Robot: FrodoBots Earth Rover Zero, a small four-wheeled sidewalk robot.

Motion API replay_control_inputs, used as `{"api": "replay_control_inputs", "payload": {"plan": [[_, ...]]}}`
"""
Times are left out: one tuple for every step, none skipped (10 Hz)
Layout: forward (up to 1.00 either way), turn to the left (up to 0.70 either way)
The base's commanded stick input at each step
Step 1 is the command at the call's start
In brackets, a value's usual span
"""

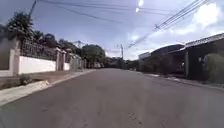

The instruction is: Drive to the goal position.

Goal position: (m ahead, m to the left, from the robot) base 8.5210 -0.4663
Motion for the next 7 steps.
{"api": "replay_control_inputs", "payload": {"plan": [[0.45, 0.00], [0.45, 0.00], [0.45, 0.00], [0.45, 0.00], [0.45, 0.00], [0.45, 0.00], [0.45, 0.00]]}}
